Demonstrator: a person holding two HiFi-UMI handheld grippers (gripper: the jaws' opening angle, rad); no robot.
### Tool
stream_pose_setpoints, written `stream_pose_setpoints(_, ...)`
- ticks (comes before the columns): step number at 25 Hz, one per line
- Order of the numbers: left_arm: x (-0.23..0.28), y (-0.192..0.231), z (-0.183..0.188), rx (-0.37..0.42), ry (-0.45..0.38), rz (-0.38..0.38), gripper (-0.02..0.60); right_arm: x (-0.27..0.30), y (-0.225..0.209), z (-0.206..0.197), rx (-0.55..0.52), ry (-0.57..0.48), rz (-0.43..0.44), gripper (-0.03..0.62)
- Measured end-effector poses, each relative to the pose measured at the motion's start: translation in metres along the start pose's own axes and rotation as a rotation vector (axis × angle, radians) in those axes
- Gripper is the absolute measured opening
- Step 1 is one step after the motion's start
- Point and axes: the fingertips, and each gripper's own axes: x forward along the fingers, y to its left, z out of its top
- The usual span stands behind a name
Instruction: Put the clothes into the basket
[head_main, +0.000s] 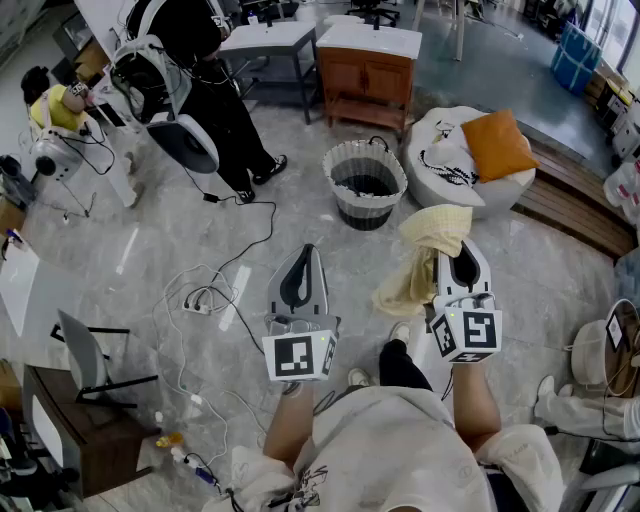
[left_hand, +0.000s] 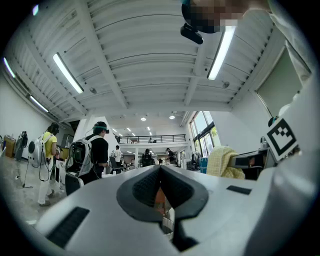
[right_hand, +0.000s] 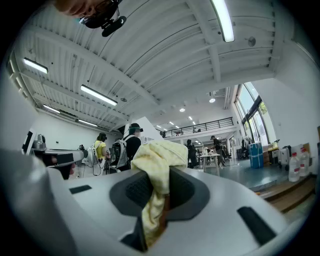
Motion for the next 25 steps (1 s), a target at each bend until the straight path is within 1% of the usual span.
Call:
stream_pose_setpoints(11, -0.009, 0.006, -0.004, 0.007, -0.003, -0.002, 0.002, -0.005, 0.013, -0.006, -0.002, 0.004, 0.007, 0.044)
stream_pose_setpoints(16, -0.013, 0.007, -0.003, 0.019, 0.003, 0.013, 0.002, -0.008, 0.016, -0.005, -0.002, 0.007, 0.014, 0.044)
stream_pose_setpoints(20, -0.012, 0.005, -0.007, 0.019, 0.012, 0.020, 0.002, -0.009, 0.012, -0.008, 0.010, 0.009, 0.008, 0.043)
stream_pose_setpoints(25, -0.005, 0.002, -0.015, 0.000, 0.019, 0.022, 0.002, -0.004, 0.002, -0.015, 0.015, 0.010, -0.003, 0.043)
